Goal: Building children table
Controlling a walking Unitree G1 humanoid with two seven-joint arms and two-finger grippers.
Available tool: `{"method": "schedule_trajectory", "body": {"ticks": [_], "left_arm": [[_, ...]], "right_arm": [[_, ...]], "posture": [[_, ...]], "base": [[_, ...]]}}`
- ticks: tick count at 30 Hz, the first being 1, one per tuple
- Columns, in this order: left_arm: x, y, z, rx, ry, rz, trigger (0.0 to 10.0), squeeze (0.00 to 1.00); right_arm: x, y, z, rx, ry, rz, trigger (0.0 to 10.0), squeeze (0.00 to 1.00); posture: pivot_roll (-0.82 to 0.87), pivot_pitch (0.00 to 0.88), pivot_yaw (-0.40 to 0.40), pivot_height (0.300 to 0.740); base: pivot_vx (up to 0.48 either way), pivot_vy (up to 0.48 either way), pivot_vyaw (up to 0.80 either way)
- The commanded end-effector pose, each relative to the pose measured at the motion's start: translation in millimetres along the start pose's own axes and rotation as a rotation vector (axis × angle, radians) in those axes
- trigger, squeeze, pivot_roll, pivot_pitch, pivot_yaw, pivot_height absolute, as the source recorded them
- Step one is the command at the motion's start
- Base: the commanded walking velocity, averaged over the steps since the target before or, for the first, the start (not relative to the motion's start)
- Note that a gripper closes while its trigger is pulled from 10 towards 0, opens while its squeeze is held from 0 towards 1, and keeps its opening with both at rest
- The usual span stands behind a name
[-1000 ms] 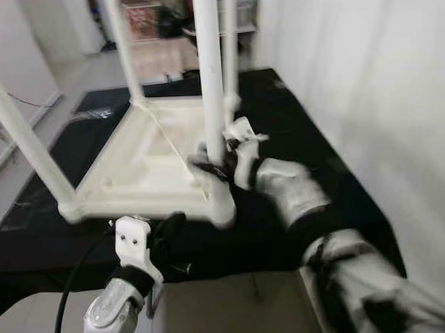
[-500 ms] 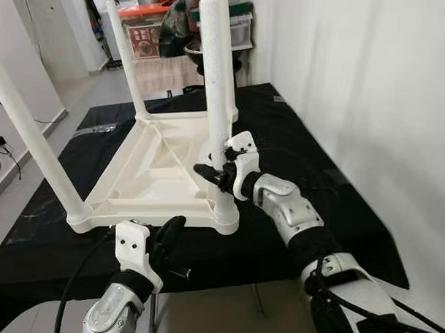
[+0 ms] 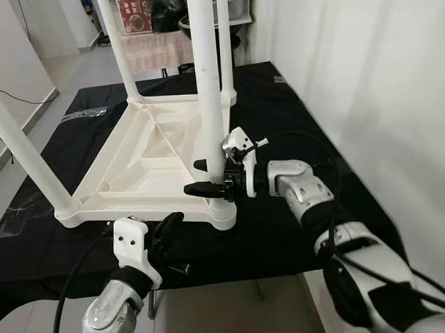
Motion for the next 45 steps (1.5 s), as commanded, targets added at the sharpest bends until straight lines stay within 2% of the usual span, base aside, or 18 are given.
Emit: {"method": "schedule_trajectory", "body": {"ticks": [1,3,4,5,12,19,20,21,22,23,30,31,35,36,37,38,40,45], "left_arm": [[-0.8,-0.3,-2.3,0.009,-0.009,0.0,10.0,0.0],[-0.8,-0.3,-2.3,0.009,-0.009,0.0,10.0,0.0],[-0.9,0.2,-2.6,0.009,-0.009,-0.001,10.0,0.0],[-1.0,1.0,-2.9,0.007,-0.009,-0.003,10.0,0.0],[-1.6,2.4,-3.6,0.003,-0.009,-0.008,10.0,0.0],[-2.4,2.7,-4.3,-0.002,-0.012,-0.015,10.0,0.0],[-2.1,1.6,-4.6,-0.001,-0.013,-0.015,10.0,0.0],[-1.1,0.0,-4.4,0.0,-0.012,-0.014,10.0,0.0],[-1.1,0.0,-4.4,0.0,-0.012,-0.014,10.0,0.0],[-1.3,-2.5,-3.1,-0.002,-0.017,-0.011,10.0,0.0],[-2.5,-5.0,-0.1,-0.002,-0.023,-0.008,10.0,0.0],[-1.5,-7.0,1.1,0.016,-0.008,-0.006,10.0,0.0],[-0.8,-7.6,1.3,0.024,-0.001,-0.005,10.0,0.0],[-0.4,-7.9,1.5,0.028,0.002,-0.003,10.0,0.0],[0.0,-7.8,1.8,0.028,0.003,-0.003,10.0,0.0],[0.0,-7.8,1.8,0.028,0.003,-0.003,10.0,0.0],[0.0,-6.8,2.2,0.02,-0.001,-0.007,10.0,0.0],[-0.1,-5.9,2.6,0.013,-0.004,-0.012,10.0,0.0]], "right_arm": [[7.7,-1.5,5.6,0.038,0.029,0.008,3.1,0.0],[7.7,-1.5,5.6,0.038,0.029,0.008,3.1,0.0],[9.3,-0.8,4.0,0.049,0.036,0.016,1.1,0.0],[9.8,-0.7,1.6,0.064,0.039,0.02,0.0,0.0],[3.7,-0.3,-7.3,0.078,0.037,0.029,0.0,0.0],[-17.8,-2.6,-15.7,-0.031,0.026,0.037,0.0,0.0],[-29.3,3.9,-4.3,-0.365,0.003,0.085,0.0,0.0],[-57.5,-21.5,5.9,-0.505,-0.101,0.146,0.0,0.0],[-57.5,-21.5,5.9,-0.505,-0.101,0.146,0.0,0.0],[-48.5,-32.3,14.5,-0.551,-0.114,-0.009,0.0,0.0],[-60.7,-34.2,21.6,-0.549,-0.183,0.021,0.0,0.0],[-60.6,-32.8,25.2,-0.522,-0.185,0.028,2.2,0.0],[-58.5,-32.8,25.2,-0.521,-0.175,0.021,2.2,0.0],[-56.6,-32.0,24.7,-0.506,-0.15,0.071,10.0,0.0],[-52.7,-31.0,25.0,-0.453,-0.108,0.124,10.0,1.0],[-52.7,-31.0,25.0,-0.453,-0.108,0.124,10.0,1.0],[-29.2,-31.9,24.4,-0.256,0.014,0.113,10.0,1.0],[-9.5,-32.3,18.8,-0.153,0.083,0.047,10.0,1.0]], "posture": [[0.01,0.0,0.013,0.74],[0.01,0.0,0.013,0.74],[0.01,0.0,0.012,0.74],[0.01,0.0,0.011,0.74],[-0.01,0.0,0.018,0.74],[-0.02,0.0,0.015,0.74],[-0.04,0.0,0.015,0.74],[-0.06,0.01,0.029,0.74],[-0.06,0.01,0.029,0.74],[-0.07,0.001,0.051,0.74],[-0.03,0.0,0.021,0.74],[-0.05,0.0,0.028,0.74],[-0.05,0.0,0.028,0.74],[-0.04,0.0,0.022,0.74],[-0.04,0.0,0.021,0.74],[-0.04,0.0,0.021,0.74],[-0.04,0.0,0.026,0.74],[-0.05,0.0,0.03,0.74]], "base": [[0.0,0.0,0.0],[0.0,0.0,0.0],[0.0,0.0,0.0],[0.0,0.0,0.0],[0.0,0.0,0.0],[0.0,0.0,0.0],[0.0,0.0,0.0],[0.0,0.0,0.0],[0.0,0.0,0.0],[0.0,0.0,0.0],[0.0,0.0,0.0],[0.0,0.0,0.0],[0.0,0.0,0.0],[0.0,0.0,0.0],[0.0,0.0,0.0],[0.0,0.0,0.0],[0.0,0.0,0.0],[0.0,0.0,0.0]]}}
Point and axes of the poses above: a point about 5 cm out from each wrist's last joint towards the gripper, its own z axis pointing out of the wrist towards the gripper, its own x axis along the axis of the wrist's last joint, y = z × x, the point moved 2 cm from there along z, pointing out of the wrist towards the gripper, and after that the axes turned 12 degrees about -z, right-handed, at the moved point
